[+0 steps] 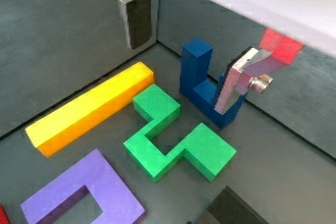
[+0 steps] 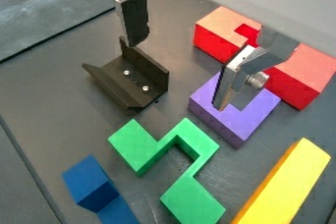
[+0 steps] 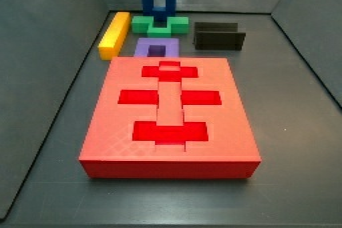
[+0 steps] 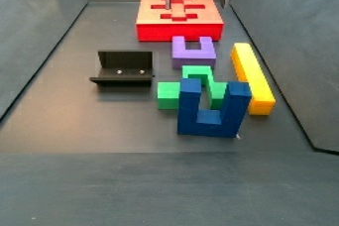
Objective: Pick up the purple object. Move up. Place the purple object on the fixture. Regrasp the purple object. Move to above the board. Insert the purple object.
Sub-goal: Pick up the purple object.
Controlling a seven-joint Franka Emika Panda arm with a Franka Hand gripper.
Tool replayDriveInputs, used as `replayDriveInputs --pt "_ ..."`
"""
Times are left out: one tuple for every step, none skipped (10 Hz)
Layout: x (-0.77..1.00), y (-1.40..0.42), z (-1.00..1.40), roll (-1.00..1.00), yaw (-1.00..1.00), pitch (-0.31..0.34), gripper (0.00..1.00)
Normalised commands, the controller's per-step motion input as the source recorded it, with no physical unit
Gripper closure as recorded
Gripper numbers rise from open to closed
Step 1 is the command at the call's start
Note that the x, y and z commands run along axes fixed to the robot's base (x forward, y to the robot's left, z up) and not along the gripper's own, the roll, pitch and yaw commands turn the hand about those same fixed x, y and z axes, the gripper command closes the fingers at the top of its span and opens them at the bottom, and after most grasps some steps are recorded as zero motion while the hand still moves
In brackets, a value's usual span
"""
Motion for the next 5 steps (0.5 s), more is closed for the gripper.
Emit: replayDriveInputs --pt "0.00 -0.03 0.00 0.00 0.00 0.000 0.00" --pt "0.00 -0.07 -0.01 -0.02 0.00 0.000 0.00" --pt "0.00 -0.33 -0.02 0.00 -0.02 0.000 0.00" --pt "0.09 -0.35 0.00 0.00 -0.02 0.000 0.00" --pt "0.16 -0.43 -0.03 0.00 -0.05 0.000 0.00"
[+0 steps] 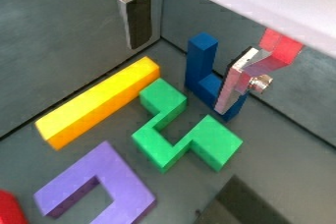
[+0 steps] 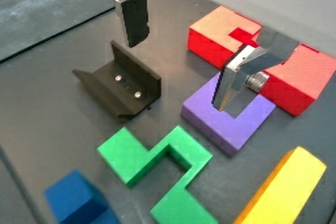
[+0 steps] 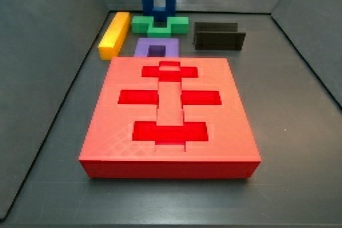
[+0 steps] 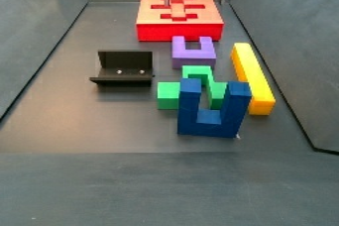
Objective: Pick up the purple object. Move up. Place the purple object on the fixture. Regrasp the purple object. Move to above the board. Insert the purple object.
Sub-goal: Pick up the purple object.
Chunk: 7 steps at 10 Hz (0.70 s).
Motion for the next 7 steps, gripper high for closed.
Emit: replayDriveInputs --pt "0.17 -0.49 -0.10 0.00 -0.11 -0.003 0.00" --pt "0.19 -0.55 -0.17 0.00 -0.24 0.000 0.00" --pt "0.23 -0.54 -0.16 0.00 -0.23 0.000 0.00" --pt "0.21 -0.52 -0.19 -0.04 -0.16 -0.036 0.00" --pt "0.23 -0.54 -0.21 -0.03 -0.13 -0.041 0.00" --pt "0.22 -0.59 -0.19 -0.01 -0.11 -0.036 0.00" --pt "0.09 -0.55 -0.26 -0.02 0.00 -0.029 0.00"
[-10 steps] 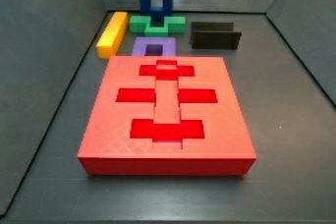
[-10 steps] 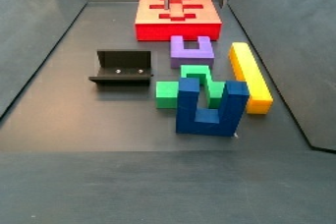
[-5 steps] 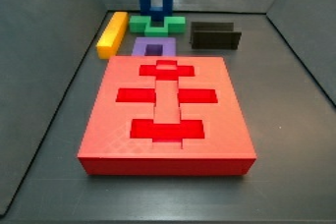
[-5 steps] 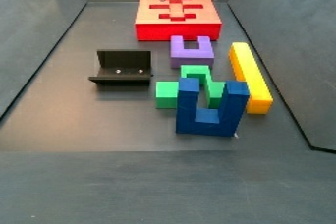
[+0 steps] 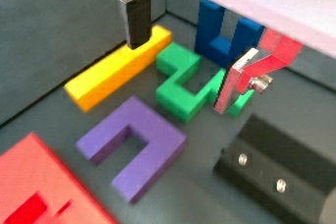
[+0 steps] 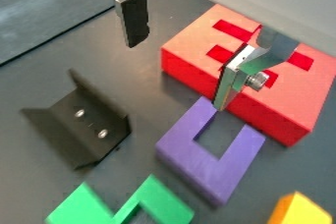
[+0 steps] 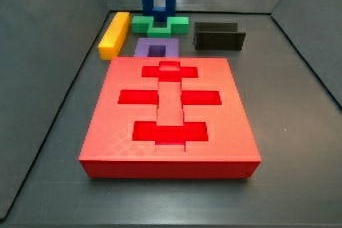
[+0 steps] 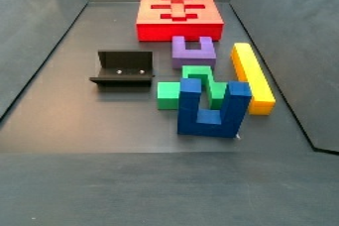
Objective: Pick up the purple object. Move up. Place the purple object on the fixture. Regrasp the purple object. Move to above the board. Insert the purple object.
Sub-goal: Pick up the purple object.
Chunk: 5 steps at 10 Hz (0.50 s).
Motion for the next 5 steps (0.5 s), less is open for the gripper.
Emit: replayDriveInputs --pt "0.00 -0.64 -0.28 0.00 0.11 -0.016 0.00" --pt "0.00 -0.72 -0.25 0.04 0.25 0.000 0.00" --pt "0.00 -0.67 -0.24 0.18 0.20 0.000 0.00" --pt "0.00 -0.54 -0.21 0.29 0.12 0.021 0.00" --pt "0.00 -0.34 -0.26 0.33 0.27 0.053 0.00"
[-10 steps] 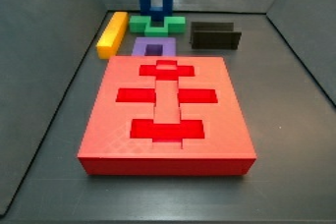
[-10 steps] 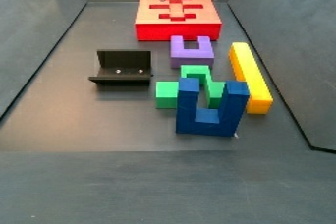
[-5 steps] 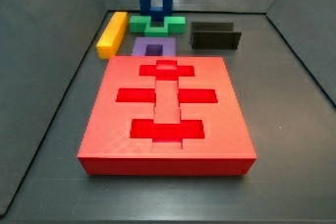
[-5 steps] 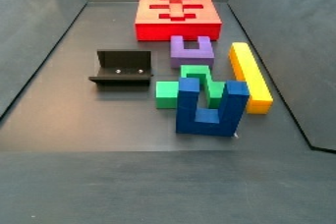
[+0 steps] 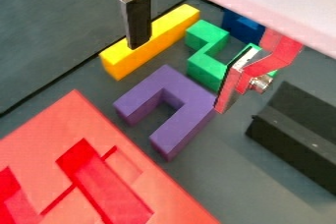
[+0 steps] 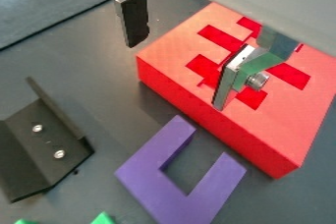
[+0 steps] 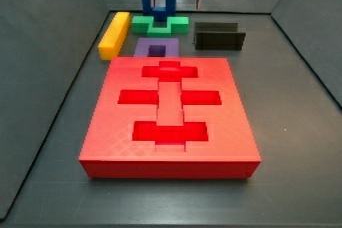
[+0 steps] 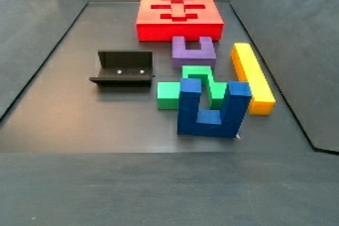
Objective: Pick up the purple object. Move up. Place the purple object on the fixture. Regrasp the purple object. Move to above the board. Insert the purple object.
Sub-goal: Pick up the purple object.
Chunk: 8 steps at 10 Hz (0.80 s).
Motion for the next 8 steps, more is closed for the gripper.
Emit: replayDriveInputs --pt "0.00 -0.29 -0.23 0.29 0.25 0.047 0.00" --pt "0.00 -0.13 -0.15 0.32 0.18 0.046 0.00" --pt "0.00 -0.05 -0.05 0.14 0.00 0.031 0.00" --pt "0.00 -0.27 0.00 0.14 0.01 0.000 0.00" --pt "0.14 0.00 -0.16 0.03 -0.20 0.043 0.00" --pt "0.18 0.27 -0.03 0.00 -0.27 0.039 0.00" --pt "0.20 0.26 -0.02 -0.04 -0.17 0.056 0.00" --pt "0.27 0.26 0.00 -0.06 -0.18 0.066 0.00"
